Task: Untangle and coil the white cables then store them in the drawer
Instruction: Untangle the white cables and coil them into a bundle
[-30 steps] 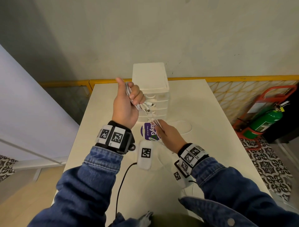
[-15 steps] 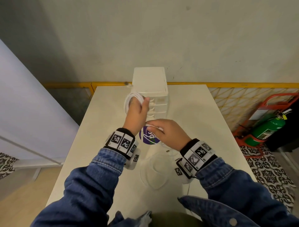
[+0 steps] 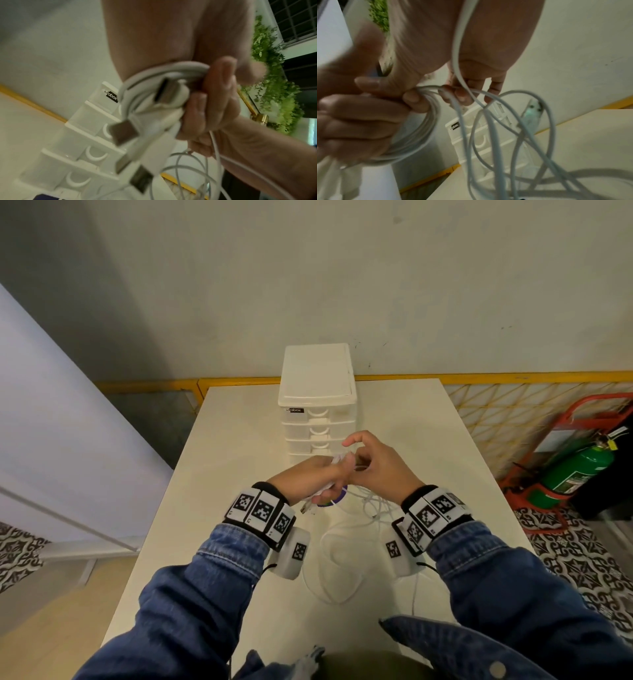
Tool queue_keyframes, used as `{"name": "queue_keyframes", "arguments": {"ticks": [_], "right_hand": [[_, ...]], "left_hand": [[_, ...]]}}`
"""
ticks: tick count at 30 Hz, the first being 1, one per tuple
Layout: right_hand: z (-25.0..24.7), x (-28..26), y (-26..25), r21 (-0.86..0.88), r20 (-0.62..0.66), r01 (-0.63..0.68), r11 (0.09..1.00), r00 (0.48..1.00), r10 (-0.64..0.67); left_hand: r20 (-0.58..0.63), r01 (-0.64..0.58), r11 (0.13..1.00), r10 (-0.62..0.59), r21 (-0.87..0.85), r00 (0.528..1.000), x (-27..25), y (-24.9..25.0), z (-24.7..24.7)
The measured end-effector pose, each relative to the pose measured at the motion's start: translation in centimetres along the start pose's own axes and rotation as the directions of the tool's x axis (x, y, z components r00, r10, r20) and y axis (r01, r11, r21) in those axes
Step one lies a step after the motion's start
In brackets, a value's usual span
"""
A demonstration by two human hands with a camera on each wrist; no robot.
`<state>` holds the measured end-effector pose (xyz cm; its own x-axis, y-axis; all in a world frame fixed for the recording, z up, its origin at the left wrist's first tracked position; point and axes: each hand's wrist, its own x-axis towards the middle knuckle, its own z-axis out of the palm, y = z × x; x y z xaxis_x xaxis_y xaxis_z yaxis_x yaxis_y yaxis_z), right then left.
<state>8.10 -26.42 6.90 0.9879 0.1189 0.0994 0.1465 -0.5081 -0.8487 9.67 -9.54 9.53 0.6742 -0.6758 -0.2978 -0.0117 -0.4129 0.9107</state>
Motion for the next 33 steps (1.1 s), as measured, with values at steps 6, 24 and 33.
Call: {"name": "queue_keyframes", "arguments": {"ticks": [6, 24, 33], "right_hand": [[-1.8, -1.4, 3.6, -0.123, 0.025, -0.053, 0.991, 0.998, 0.056], [-3.5, -5.6, 11.0, -0.365, -0.141, -0.475, 0.801, 0.878, 0.457], [-3.6, -3.5, 6.5, -0.146, -0.236, -0.254, 0.956, 0.947, 0.216]], "left_hand": [[-0.291, -0.034, 0.985, -0.017, -0.17, 0.956, -0.9, -0.4, -2.1], [-0.843, -0.421, 0.851, -0.044, -0.313, 0.537, -2.2, 2.6, -5.7], [-0.706, -0.249, 0.945, 0.03, -0.21, 0.707, -1.2, 3.0, -2.9]]}}
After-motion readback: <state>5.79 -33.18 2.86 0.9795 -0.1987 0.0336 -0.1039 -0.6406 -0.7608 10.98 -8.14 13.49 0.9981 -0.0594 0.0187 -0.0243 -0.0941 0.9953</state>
